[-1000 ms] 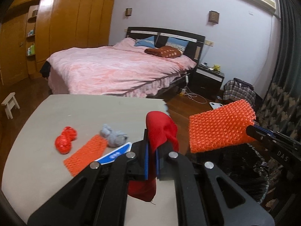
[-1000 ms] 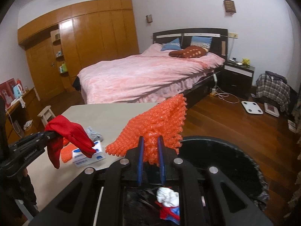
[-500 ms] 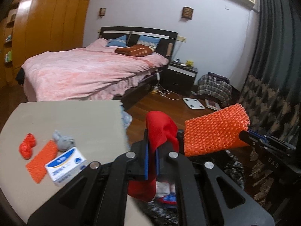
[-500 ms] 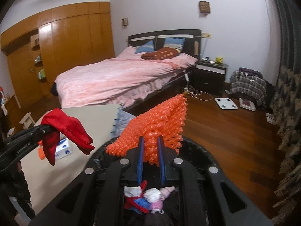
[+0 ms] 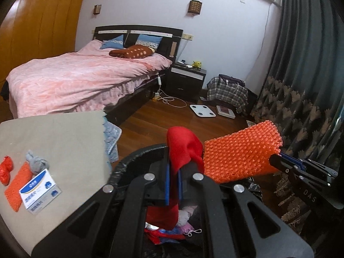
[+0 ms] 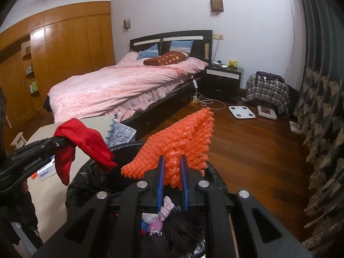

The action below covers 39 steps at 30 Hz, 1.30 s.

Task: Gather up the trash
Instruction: 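Carry the red cloth and orange pad over the bin and open both grippers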

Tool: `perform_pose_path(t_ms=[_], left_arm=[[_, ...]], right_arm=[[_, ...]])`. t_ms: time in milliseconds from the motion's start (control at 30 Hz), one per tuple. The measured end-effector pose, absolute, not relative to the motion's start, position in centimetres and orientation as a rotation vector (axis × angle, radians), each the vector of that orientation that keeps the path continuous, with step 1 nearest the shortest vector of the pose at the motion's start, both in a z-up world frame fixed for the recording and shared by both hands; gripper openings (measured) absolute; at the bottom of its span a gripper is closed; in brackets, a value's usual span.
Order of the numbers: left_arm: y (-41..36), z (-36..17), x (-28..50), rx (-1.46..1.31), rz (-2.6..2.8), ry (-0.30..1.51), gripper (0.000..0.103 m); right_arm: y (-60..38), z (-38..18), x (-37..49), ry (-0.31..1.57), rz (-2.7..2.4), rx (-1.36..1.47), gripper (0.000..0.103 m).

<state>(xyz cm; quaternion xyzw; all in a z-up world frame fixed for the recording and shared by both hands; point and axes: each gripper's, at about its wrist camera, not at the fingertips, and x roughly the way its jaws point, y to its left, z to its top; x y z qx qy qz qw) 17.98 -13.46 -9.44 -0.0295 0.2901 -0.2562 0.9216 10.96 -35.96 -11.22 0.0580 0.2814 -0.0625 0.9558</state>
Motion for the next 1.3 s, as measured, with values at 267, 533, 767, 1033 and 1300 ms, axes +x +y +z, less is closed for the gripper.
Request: perform_pose_path(t_ms=[267, 533, 767, 1033, 1300], left_arm=[[-14.3, -11.6, 18.9, -0.039, -0.535, 0.633, 0.005], [-14.1, -13.7, 20.0, -0.024, -0.521, 0.684, 0.006], [-13.3, -14.8, 21.0, -0.045, -0.516, 0.723, 0.042], [-11.4, -14.9, 21.3, -0.054, -0.482, 0.725, 0.070], [-8.4, -14.0, 20.3, -0.014, -0.414, 0.689, 0.078]], right_arm=[[-36.6, -13.2, 12.0, 0.610, -0.136, 0.144, 0.014], [-36.2, -16.0, 13.3, 0.672, -0.119, 0.152, 0.014], [-35.8, -17.7, 14.1, 0.725, -0.128, 0.120, 0.023], [-35.6, -17.3, 13.6, 0.726, -0.154, 0.096, 0.052], [-34.7, -15.8, 13.4, 0.678, -0.154, 0.089, 0.080]])
